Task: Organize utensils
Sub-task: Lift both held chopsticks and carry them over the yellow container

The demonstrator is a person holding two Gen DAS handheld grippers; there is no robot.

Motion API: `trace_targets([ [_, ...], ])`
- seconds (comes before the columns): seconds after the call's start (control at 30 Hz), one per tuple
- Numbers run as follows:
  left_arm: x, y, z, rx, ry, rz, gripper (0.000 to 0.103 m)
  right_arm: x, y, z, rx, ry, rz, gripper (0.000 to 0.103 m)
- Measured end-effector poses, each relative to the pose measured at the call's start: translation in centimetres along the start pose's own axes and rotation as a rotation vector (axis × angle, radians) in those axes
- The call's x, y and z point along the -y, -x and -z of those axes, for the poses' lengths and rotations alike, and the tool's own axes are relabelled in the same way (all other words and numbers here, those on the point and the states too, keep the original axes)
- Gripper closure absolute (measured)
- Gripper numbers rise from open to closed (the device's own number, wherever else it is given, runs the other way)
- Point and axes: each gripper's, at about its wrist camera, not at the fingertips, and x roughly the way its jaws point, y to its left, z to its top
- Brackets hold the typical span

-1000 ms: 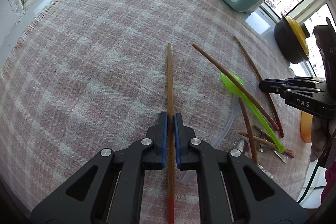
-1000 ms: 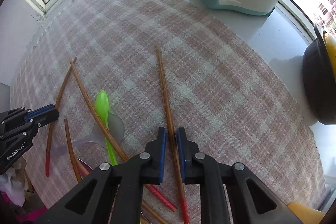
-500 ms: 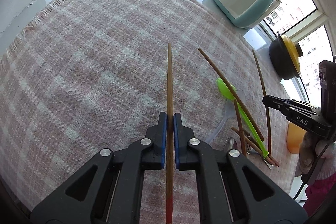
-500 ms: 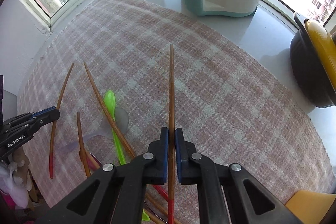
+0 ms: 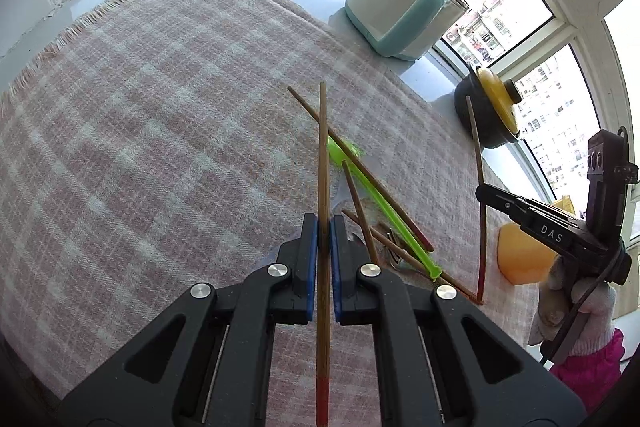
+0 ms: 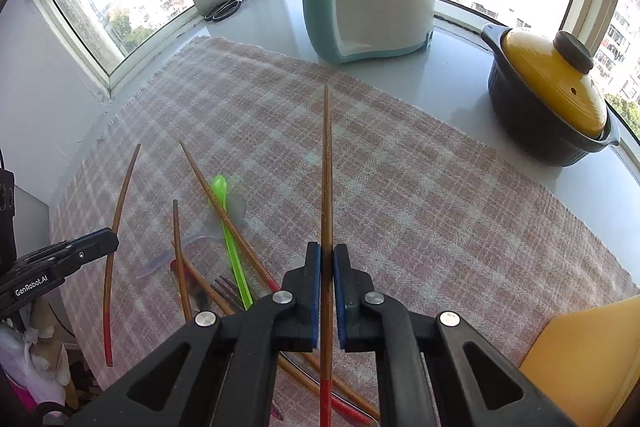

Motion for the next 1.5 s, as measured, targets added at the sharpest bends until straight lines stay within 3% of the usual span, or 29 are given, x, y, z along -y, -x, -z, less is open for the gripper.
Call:
trace_targets([
  [0.33,6.4,0.2,1.1,0.009,-0.073,0.091,0.099,1.1,4.7,2.5,0.069,-0.027,-0.026,0.1],
  [0.83,17.6,-0.2,1.7,0.049,-0.202,0.216,0.099,7.7,13.9,3.7,0.18,-0.086,-0.03,0.099],
  [1.17,25.1,-0.3,0.0,0.076,-0.317,0.241,0.099,11.7,18.8,3.5,0.243,-0.118,0.04,0.1],
  [1.5,32.4,-1.8,-0.4,0.081,-0.432,0.261,0.099,16.6,21.0,3.9,0.278,-0.174,0.101,0.099],
])
